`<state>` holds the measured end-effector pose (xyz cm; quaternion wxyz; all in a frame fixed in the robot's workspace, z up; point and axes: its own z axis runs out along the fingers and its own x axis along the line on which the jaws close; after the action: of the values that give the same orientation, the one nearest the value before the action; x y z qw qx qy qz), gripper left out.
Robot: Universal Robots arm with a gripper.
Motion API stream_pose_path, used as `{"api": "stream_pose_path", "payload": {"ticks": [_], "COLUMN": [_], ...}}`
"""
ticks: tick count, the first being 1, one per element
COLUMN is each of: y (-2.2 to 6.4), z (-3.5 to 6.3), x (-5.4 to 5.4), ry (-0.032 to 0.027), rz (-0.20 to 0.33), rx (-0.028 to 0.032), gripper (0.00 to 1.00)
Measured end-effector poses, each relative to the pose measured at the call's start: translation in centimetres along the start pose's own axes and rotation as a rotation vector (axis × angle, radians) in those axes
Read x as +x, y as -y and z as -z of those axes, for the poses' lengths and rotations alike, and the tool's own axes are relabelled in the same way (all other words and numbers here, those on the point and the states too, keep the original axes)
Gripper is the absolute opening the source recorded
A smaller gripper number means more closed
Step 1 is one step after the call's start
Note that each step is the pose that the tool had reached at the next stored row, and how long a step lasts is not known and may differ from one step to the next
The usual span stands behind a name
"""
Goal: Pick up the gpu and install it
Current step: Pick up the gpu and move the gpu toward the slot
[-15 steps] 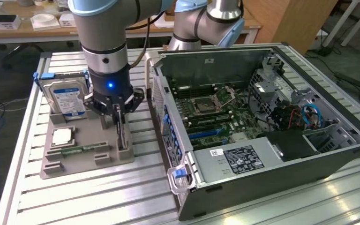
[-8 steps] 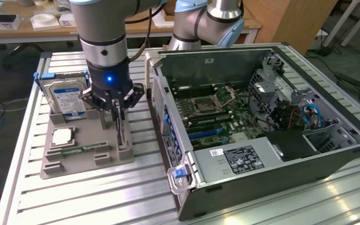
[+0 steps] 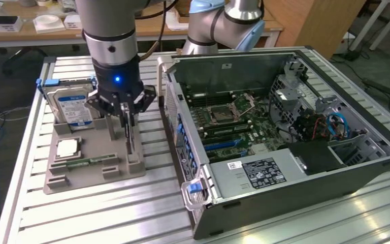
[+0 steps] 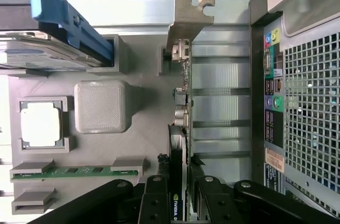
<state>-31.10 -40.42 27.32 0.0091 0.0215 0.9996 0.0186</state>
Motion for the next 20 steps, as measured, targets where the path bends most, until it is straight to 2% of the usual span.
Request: {"api": "stream_pose_path", "payload": {"ticks": [11,16,20], "y": [-0.11,-0.14,-0.18], "z": [2.91,3.57,4.66], "x": [-0.1,-0.1,-0.1], "ry": [-0.0001,-0.0001,-0.0001], "rz": [0.000,0.000,0.000], "rx": [0.0000,-0.0001,0.0000], "gripper": [0.26,0.26,0.26]}}
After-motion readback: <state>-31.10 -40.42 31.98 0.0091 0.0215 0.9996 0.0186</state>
